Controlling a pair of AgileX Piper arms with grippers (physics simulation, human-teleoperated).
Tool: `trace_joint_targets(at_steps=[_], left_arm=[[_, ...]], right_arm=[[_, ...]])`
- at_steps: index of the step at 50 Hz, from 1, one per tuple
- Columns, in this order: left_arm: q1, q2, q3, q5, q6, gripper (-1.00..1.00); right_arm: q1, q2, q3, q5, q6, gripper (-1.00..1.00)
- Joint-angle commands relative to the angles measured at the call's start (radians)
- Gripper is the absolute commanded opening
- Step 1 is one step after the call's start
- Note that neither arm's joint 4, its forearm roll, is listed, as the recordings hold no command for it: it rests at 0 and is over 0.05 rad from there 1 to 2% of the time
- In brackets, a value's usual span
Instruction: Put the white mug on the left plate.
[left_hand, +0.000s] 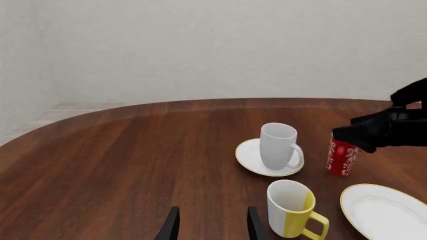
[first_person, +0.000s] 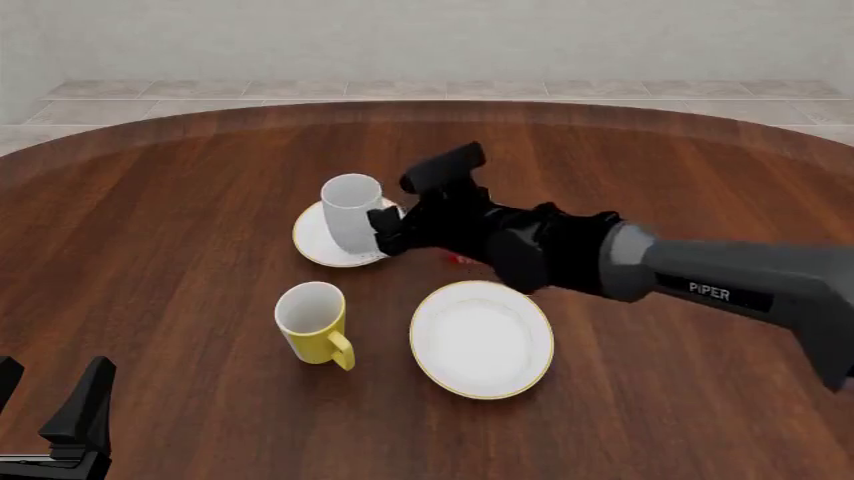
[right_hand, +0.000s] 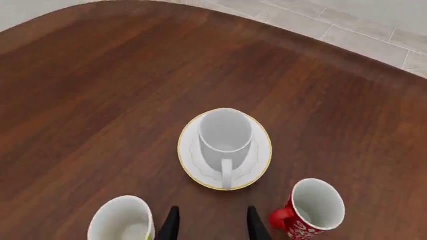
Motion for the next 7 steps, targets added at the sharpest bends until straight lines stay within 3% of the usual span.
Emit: trace_joint_targets(at_steps=[1, 7], left_arm=[[0.000, 0.000, 0.000, 0.000, 0.000, 1.00], [0.000, 0.000, 0.000, 0.000, 0.000, 1.00]], right_arm=[[0.001, -0.172, 0.157, -0.033, -0.012, 1.00], [-0.001, -0.252, 0.229, -0.050, -0.007, 1.00]])
